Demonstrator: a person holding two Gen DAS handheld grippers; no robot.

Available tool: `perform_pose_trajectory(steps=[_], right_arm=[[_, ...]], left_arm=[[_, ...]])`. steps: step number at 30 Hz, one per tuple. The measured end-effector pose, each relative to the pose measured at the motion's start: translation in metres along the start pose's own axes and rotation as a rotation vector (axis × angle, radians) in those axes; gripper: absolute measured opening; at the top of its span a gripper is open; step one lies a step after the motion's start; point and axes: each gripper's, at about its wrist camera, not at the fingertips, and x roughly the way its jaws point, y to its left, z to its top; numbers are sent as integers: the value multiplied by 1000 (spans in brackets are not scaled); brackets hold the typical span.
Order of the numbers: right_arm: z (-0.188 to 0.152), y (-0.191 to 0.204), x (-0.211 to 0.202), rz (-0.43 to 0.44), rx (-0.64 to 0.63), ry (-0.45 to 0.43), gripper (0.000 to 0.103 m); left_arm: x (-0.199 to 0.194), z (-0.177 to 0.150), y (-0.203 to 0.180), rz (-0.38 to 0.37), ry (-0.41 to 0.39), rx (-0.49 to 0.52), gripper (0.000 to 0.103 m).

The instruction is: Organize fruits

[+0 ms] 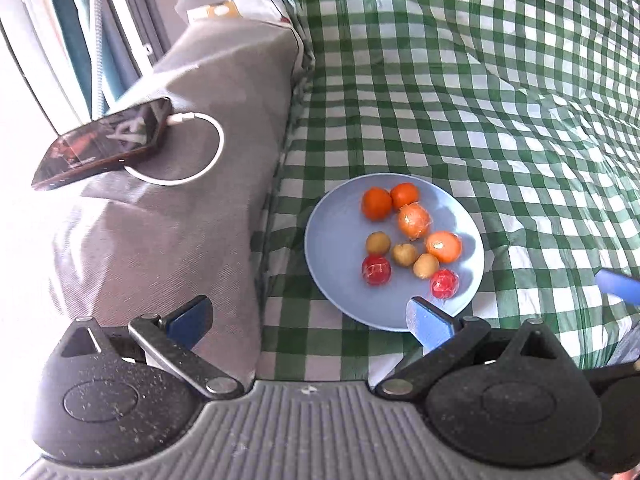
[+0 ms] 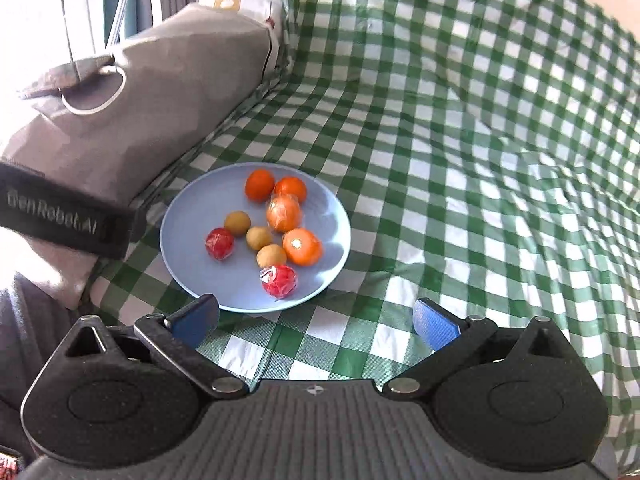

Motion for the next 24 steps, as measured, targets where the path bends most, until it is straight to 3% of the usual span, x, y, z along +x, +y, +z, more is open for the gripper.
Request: perform_pose_trajectory(steps=[6,24], right_arm=[[1,-3,-18,-57,-5,-28,102],[1,-7,-38,-43,15,-70,102]], left_arm=[[-11,-9,-5,-33,7,5,103],[-23,-10,-6,-5,-10,9,103]])
